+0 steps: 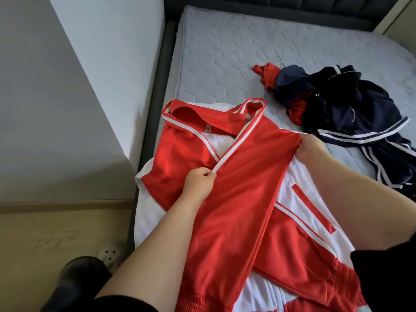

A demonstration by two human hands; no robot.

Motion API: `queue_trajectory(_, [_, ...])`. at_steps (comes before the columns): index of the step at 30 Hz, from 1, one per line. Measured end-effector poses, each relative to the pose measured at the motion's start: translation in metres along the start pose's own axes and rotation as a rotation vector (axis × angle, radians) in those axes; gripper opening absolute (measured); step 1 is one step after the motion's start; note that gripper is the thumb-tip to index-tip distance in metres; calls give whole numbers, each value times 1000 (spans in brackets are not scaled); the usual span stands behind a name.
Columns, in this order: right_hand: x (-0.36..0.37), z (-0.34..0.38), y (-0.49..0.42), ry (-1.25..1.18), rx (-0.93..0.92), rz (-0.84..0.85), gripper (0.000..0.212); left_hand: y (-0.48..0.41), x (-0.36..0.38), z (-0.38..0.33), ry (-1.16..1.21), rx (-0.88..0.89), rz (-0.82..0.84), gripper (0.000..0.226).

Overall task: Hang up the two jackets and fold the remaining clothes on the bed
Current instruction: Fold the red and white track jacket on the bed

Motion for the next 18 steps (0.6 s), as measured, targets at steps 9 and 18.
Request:
queue_trajectory(9, [36,-42,63,714,-913,-154,44,0,8,12,-22,1,14,12])
queue_trajectory(18, [79,-16,64,427,-382,-61,37,0,7,16,-67,9,66,12])
Point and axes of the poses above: each hand's wrist, its own y-axis away from the middle knuckle, its own x-axis out of the palm, z = x × y, the point moved 3 cm from there along -y, towards the middle knuckle, and after that the axes turned 10 degrees about -z, right-handed, at the moved point
